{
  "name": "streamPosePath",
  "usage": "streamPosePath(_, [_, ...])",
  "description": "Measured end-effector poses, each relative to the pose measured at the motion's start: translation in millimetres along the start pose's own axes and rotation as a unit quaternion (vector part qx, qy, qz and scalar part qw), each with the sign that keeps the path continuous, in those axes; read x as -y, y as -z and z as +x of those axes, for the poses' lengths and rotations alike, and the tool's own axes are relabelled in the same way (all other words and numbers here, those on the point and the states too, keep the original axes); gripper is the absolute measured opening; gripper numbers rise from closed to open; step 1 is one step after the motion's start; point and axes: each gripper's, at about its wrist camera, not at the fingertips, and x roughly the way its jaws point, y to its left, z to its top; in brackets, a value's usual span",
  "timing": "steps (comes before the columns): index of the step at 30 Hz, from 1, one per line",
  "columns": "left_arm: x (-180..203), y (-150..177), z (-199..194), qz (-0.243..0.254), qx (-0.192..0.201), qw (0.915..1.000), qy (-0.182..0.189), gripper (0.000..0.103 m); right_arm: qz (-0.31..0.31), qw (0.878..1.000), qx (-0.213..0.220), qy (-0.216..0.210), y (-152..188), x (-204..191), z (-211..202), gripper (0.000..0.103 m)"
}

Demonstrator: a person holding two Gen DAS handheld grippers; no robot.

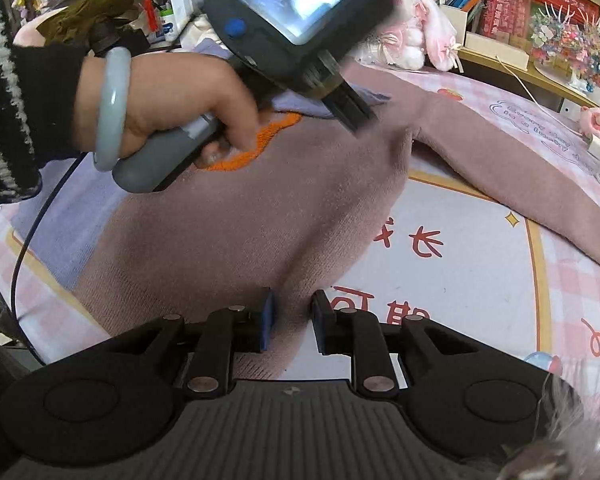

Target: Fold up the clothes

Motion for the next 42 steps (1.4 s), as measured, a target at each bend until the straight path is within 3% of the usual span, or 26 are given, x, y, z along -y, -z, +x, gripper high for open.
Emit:
streamPosePath(2, [-52.8,2.5,-11.0,-0.107,0.0,0.9943,-0.002,0.006,0.005,1.0,-0.001,0.003,0.5,-1.8,-0.7,0.02])
streamPosePath(4, [-110.9,10.2,-32.8,-0.174,0.021,0.9843,-0.018,0.006,0.01,1.0,-0.001,0.009,0.7,-3.7,-0.6,0.02])
streamPosePath(9, [-255.3,56.3,-77.2,-0.252,0.042,0.9625,-0.092,0.006,0.028,0.999,-0.003,0.031,-0.5,-9.0,1.1,0.021])
streamPosePath(12, [-322.1,92.6,-89.9,-0.251,0.026,0.9569,-0.145,0.006,0.044,0.998,-0.013,0.052,-4.4,-14.2,3.6,0.021])
streamPosePath(17, [-392.8,141.1,-88.7,-0.258,-0.021,0.9491,-0.18,0.005,0.084,0.993,-0.032,0.073,-12.9,-17.1,7.5,0.021])
streamPosePath(25, [-453.6,171.7,-76.2,-0.24,-0.022,0.9504,-0.197,0.006,0.159,0.979,-0.048,0.118,-19.7,-23.2,11.0,0.021])
streamPosePath(31, [-462.6,185.7,-83.5,-0.203,-0.04,0.957,-0.204,0.024,0.176,0.974,-0.051,0.131,-21.5,-26.4,11.7,0.021])
streamPosePath(33, [-449.3,194.0,-104.3,-0.21,-0.029,0.9641,-0.161,0.032,0.176,0.974,-0.052,0.133,-22.1,-26.9,12.2,0.021])
streamPosePath(35, [-424.7,207.0,-124.3,-0.237,-0.029,0.9687,-0.067,0.036,0.176,0.974,-0.05,0.134,-21.5,-27.6,12.2,0.021])
streamPosePath(37, [-388.5,223.5,-139.1,-0.266,-0.04,0.9629,0.024,0.037,0.175,0.974,-0.046,0.134,-20.3,-28.2,11.9,0.021])
streamPosePath(41, [-308.3,244.3,-158.4,-0.299,-0.068,0.9441,0.12,0.037,0.158,0.979,-0.038,0.125,-16.7,-26.9,10.3,0.022])
streamPosePath(42, [-290.9,246.0,-162.8,-0.298,-0.071,0.9432,0.13,0.038,0.154,0.98,-0.037,0.122,-16.0,-25.9,9.6,0.023])
